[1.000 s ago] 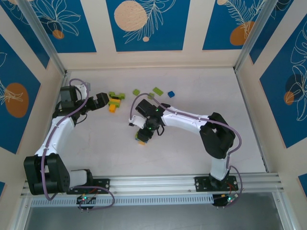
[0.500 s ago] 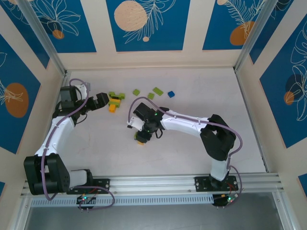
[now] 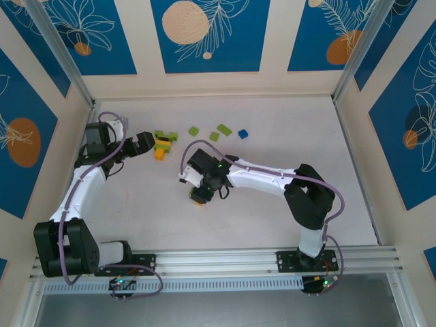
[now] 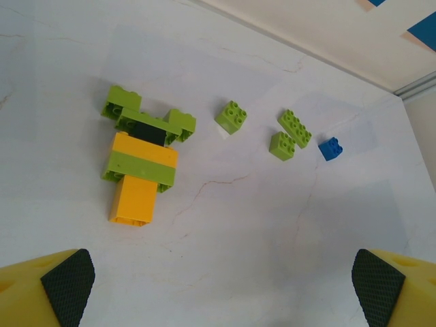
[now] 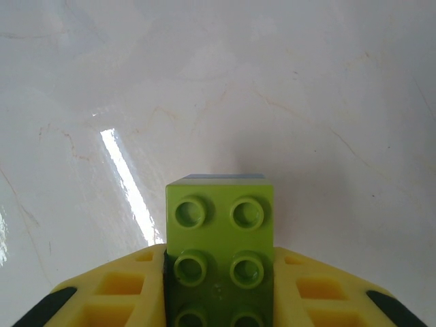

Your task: Assemble a carrot with lego

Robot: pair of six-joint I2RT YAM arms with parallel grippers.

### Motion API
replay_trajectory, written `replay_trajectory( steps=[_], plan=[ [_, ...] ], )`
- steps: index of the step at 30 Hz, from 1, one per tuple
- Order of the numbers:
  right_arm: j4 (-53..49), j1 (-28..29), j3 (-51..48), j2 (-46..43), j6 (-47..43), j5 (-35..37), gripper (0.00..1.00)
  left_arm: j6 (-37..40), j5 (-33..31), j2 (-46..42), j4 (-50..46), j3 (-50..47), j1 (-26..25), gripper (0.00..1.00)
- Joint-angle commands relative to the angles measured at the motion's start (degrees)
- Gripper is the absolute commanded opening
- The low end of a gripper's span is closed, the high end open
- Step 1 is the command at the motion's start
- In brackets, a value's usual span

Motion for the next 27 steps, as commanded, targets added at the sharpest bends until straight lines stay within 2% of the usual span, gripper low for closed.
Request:
replay_trajectory(
  steps=[1,6,13,16,27],
  plan=[
    [-6.7,1.8,-7.5,10.0,1.8,1.1,0.27,0.4,1.7,0.0,0.4,1.7,-0.1,1.0],
    [-7.1,1.3,-5.8,8.0,2.8,1.9,0.26,0.4,1.7,-0.1,0.3,1.8,-0.2,1.0],
    [-12.6,0.1,2.3,6.8,12.8,7.2,0.26,0.4,1.6,-0.1,0.2,1.7,-0.2,1.0],
    [-12.1,0.2,2.2,5.4,14.9,6.3,0.26,0.3,1.7,0.0,0.3,1.7,-0.2,1.0],
    [-11.6,2.4,-1.7,2.1,13.5,4.9,0.29,0.2,2.1,-0.2,0.7,1.6,-0.2,1.0]
  ],
)
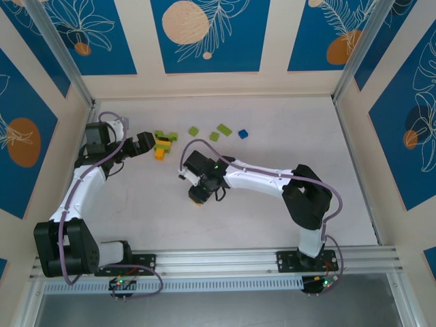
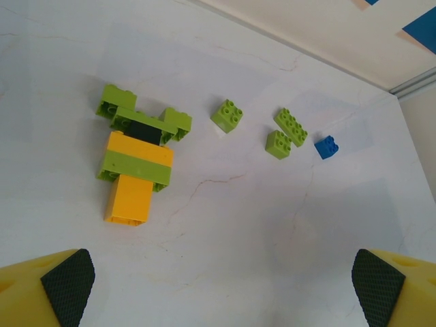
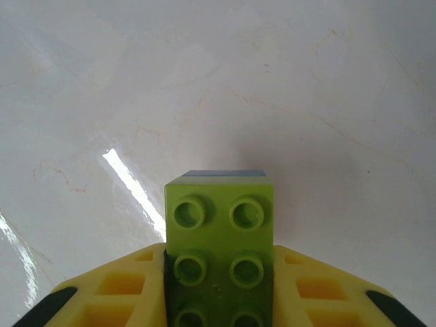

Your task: Assemble a carrot with lego

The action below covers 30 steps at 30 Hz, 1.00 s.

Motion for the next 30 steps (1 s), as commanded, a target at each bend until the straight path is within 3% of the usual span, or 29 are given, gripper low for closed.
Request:
replay_trajectory(
  steps=[1,6,17,30],
  plan=[
    [-9.8,0.9,-4.1,2.0,1.2,0.6,0.29,0.1,1.4,-0.2,0.6,1.6,-0.2,1.0],
    [-10.3,1.3,-3.3,1.1,1.9,0.8,0.36,0.1,1.5,-0.3,0.6,1.6,-0.2,1.0],
    [-10.1,1.3,-1.3,-2.8,2.2,0.0,0.65,0.0,1.7,-0.3,0.6,1.7,-0.2,1.0],
    [-10.6,-1.0,3.7,-11.5,-0.6,2.9,0.74,-0.1,1.4,-0.3,0.6,1.6,-0.2,1.0]
  ],
)
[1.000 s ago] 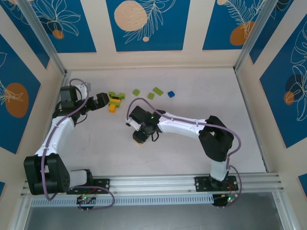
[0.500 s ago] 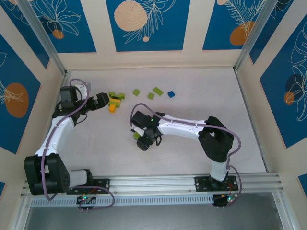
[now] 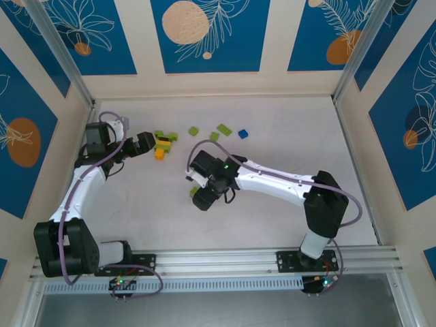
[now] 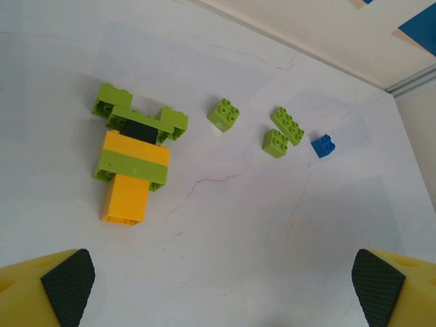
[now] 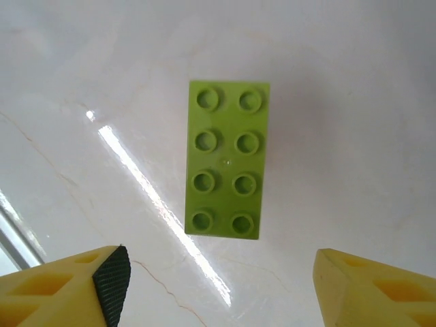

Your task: Assemble a carrot with lego

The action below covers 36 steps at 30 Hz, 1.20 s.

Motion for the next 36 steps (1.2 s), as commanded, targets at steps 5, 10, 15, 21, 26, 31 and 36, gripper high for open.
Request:
replay_trajectory(
  steps=[5,10,15,21,26,31,36],
  plan=[
    [-6.0,-8.4,17.6,4.2,-2.8,3.6,0.76,-0.3,0.1,-0.3,0.5,1.6,-0.2,1.0],
    [-14.0,-15.0,42.6,23.0,-2.3,4.6,0.76,-0.1,-0.5,-0.4,0.3,1.6,-0.2,1.0],
    [-16.0,-17.4,65.3,41.0,-8.9,0.7,0.77,-0.2,-0.4,-0.5,0.2,1.6,-0.2,1.0],
    [-8.0,-20.5,71.5,50.1,-13.5,-5.5,0.77,-0.3,-0.2,-0.2,0.5,1.4,-0.2,1.0],
    [-0.9,-22.2,69.0,51.3,-14.2,-8.1,0.77,-0.3,-0.1,0.0,0.8,1.4,-0.2,1.0],
    [-1.2,-23.7,74.4,56.2,-14.4,-10.0,0.77,-0.3,0.0,0.1,0.9,1.3,-0.2,1.0],
    [-0.3,-24.5,76.6,59.5,-14.7,-12.4,0.78,-0.4,0.1,0.2,1.1,1.3,-0.2,1.0]
  ],
)
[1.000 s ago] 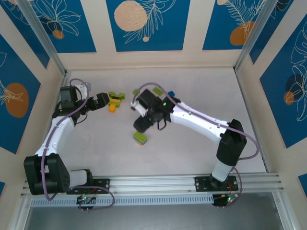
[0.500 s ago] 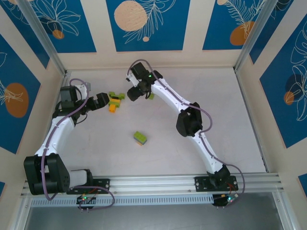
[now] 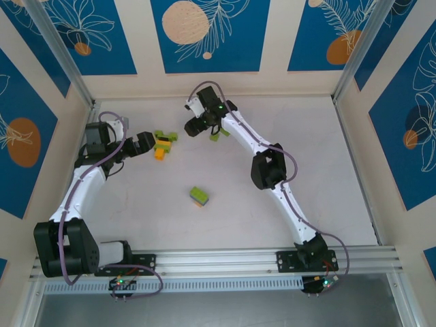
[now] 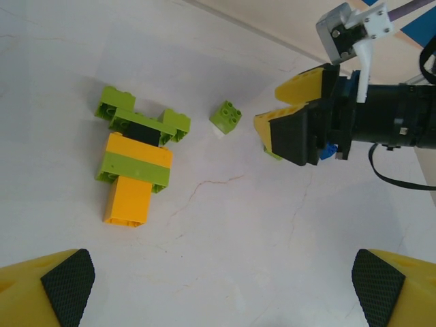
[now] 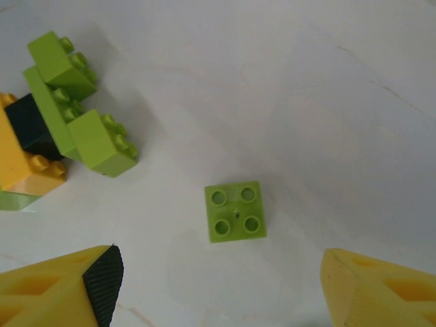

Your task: Assemble a carrot with lego

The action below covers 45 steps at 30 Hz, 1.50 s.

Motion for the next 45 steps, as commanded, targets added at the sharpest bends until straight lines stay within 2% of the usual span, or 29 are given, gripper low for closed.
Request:
replay_trajectory(
  steps=[1,9,14,20,28,41,45],
  plan=[
    [0.6,-0.3,2.3,3.3,-1.0,-3.9,0.78,-0.3,0.5,0.3,0.9,1.3,-0.2,1.0],
    [-0.4,-0.8,5.4,8.2,-1.4,-5.9,0.79,-0.2,0.6,0.6,1.1,1.3,-0.2,1.0],
    [-0.1,-0.4,7.2,9.2,-2.3,-4.8,0.78,-0.2,0.6,0.7,1.1,1.4,-0.2,1.0],
    [0.9,-0.5,7.2,9.2,-2.3,-5.3,0.73,-0.2,0.8,0.6,1.2,1.4,-0.2,1.0],
    [1.0,-0.3,7.4,9.4,-2.9,-5.2,0.61,-0.2,0.8,0.4,1.2,1.4,-0.2,1.0],
    [0.6,0.4,8.1,10.3,-5.1,-2.7,0.59,-0.2,1.0,0.4,1.3,1.5,-0.2,1.0],
    [0.5,0.5,8.3,10.6,-5.8,-1.6,0.56,-0.3,1.2,0.4,1.3,1.5,-0.3,1.0]
  ],
)
